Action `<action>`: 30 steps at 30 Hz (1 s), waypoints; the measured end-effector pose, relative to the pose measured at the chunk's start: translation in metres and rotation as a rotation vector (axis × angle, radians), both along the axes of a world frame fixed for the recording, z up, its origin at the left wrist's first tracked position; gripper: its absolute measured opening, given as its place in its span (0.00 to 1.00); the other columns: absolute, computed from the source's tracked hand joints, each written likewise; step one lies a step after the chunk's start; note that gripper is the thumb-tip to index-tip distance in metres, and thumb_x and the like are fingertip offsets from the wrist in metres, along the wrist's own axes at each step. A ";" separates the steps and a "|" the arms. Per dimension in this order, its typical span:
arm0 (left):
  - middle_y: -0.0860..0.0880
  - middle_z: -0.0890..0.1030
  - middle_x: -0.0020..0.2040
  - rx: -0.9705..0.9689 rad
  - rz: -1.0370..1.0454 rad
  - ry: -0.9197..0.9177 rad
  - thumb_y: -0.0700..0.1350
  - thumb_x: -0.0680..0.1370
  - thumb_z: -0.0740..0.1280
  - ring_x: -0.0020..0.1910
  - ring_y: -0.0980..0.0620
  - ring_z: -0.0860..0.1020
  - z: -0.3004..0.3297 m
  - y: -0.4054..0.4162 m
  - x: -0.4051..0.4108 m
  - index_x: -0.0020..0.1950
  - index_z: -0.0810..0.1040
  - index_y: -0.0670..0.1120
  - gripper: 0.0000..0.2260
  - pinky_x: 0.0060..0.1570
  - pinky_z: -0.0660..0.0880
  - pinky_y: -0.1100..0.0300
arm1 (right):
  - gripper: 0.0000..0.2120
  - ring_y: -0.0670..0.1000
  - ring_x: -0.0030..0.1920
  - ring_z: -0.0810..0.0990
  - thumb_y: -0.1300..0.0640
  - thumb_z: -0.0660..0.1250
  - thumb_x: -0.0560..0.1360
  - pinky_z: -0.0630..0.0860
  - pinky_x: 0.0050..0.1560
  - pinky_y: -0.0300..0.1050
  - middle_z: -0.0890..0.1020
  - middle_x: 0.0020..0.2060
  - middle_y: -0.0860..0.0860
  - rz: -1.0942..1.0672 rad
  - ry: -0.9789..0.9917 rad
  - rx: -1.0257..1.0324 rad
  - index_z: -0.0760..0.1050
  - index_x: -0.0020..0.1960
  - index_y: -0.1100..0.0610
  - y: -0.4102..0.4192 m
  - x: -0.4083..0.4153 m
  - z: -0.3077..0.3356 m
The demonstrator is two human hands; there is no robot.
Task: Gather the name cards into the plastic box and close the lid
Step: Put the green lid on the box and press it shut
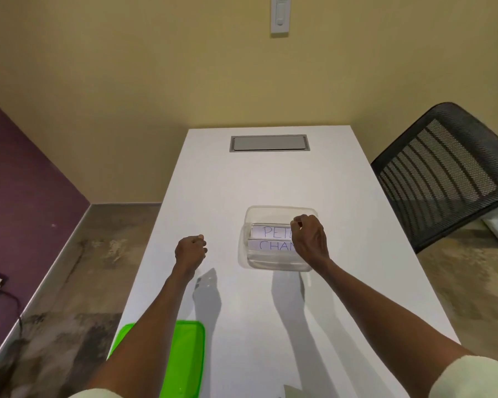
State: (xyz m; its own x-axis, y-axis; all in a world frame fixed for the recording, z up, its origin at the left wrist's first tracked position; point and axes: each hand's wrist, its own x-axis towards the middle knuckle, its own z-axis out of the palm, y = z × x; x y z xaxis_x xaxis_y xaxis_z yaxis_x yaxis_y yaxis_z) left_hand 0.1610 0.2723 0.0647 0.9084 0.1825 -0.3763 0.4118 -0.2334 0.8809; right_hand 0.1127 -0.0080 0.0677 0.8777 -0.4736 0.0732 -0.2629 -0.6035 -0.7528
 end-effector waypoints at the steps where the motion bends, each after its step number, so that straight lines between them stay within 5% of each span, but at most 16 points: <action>1: 0.44 0.73 0.42 -0.002 0.012 0.000 0.41 0.80 0.61 0.40 0.47 0.73 0.000 0.007 -0.003 0.44 0.73 0.43 0.06 0.40 0.71 0.55 | 0.11 0.55 0.46 0.76 0.55 0.58 0.77 0.73 0.48 0.49 0.79 0.44 0.54 0.011 0.001 0.002 0.76 0.45 0.59 0.007 -0.002 -0.001; 6: 0.44 0.72 0.42 -0.029 0.072 0.017 0.36 0.79 0.60 0.36 0.49 0.70 -0.008 0.046 -0.019 0.45 0.73 0.43 0.05 0.33 0.67 0.61 | 0.10 0.55 0.46 0.75 0.56 0.58 0.77 0.71 0.47 0.48 0.78 0.42 0.54 0.062 -0.003 -0.013 0.75 0.43 0.59 0.041 -0.011 -0.007; 11: 0.43 0.77 0.42 0.060 0.119 0.036 0.37 0.78 0.61 0.41 0.47 0.73 -0.026 0.088 -0.033 0.45 0.78 0.42 0.06 0.43 0.70 0.57 | 0.10 0.55 0.45 0.76 0.57 0.58 0.77 0.72 0.47 0.49 0.79 0.42 0.55 0.125 0.011 -0.017 0.75 0.42 0.59 0.079 -0.020 -0.014; 15: 0.38 0.65 0.35 0.264 0.055 0.048 0.35 0.77 0.59 0.40 0.48 0.65 -0.037 0.115 -0.047 0.33 0.71 0.44 0.12 0.40 0.62 0.54 | 0.10 0.57 0.42 0.75 0.60 0.59 0.76 0.73 0.45 0.51 0.78 0.37 0.58 0.199 0.029 -0.038 0.73 0.39 0.63 0.107 -0.030 -0.023; 17: 0.31 0.70 0.34 0.399 0.021 0.061 0.34 0.77 0.58 0.36 0.38 0.70 -0.040 0.126 -0.057 0.28 0.71 0.37 0.17 0.38 0.67 0.50 | 0.09 0.57 0.41 0.75 0.62 0.59 0.75 0.74 0.45 0.52 0.79 0.37 0.58 0.238 0.073 -0.042 0.73 0.39 0.65 0.119 -0.036 -0.029; 19: 0.27 0.78 0.49 0.479 0.000 0.095 0.35 0.79 0.58 0.51 0.31 0.77 -0.046 0.136 -0.066 0.42 0.77 0.28 0.13 0.49 0.74 0.46 | 0.08 0.57 0.42 0.77 0.62 0.60 0.74 0.74 0.45 0.52 0.80 0.39 0.58 0.279 0.131 -0.023 0.75 0.40 0.64 0.132 -0.042 -0.036; 22: 0.36 0.76 0.63 0.544 -0.006 0.227 0.42 0.81 0.58 0.64 0.38 0.74 -0.056 0.151 -0.078 0.64 0.74 0.36 0.15 0.62 0.72 0.51 | 0.08 0.56 0.45 0.79 0.62 0.61 0.73 0.76 0.48 0.48 0.83 0.42 0.56 0.340 0.237 0.034 0.79 0.42 0.62 0.150 -0.054 -0.047; 27: 0.34 0.71 0.69 0.602 -0.019 0.296 0.41 0.80 0.60 0.68 0.37 0.70 -0.075 0.165 -0.091 0.70 0.67 0.34 0.19 0.65 0.69 0.49 | 0.07 0.58 0.46 0.80 0.63 0.62 0.72 0.71 0.45 0.42 0.84 0.43 0.58 0.489 0.484 0.023 0.78 0.39 0.61 0.179 -0.071 -0.069; 30: 0.29 0.69 0.68 0.637 -0.009 0.286 0.39 0.79 0.62 0.68 0.34 0.70 -0.086 0.172 -0.095 0.68 0.67 0.28 0.21 0.65 0.68 0.47 | 0.16 0.55 0.39 0.68 0.64 0.62 0.71 0.64 0.40 0.41 0.75 0.37 0.62 0.547 0.572 -0.030 0.64 0.28 0.54 0.193 -0.078 -0.079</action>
State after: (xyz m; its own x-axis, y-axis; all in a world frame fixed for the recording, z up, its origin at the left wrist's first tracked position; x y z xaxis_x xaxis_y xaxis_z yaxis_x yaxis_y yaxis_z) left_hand 0.0657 0.4441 -0.0212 0.7920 0.4401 -0.4231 0.6028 -0.6733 0.4282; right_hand 0.0343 0.1854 -0.0109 0.8905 0.0309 -0.4540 -0.2645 -0.7767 -0.5717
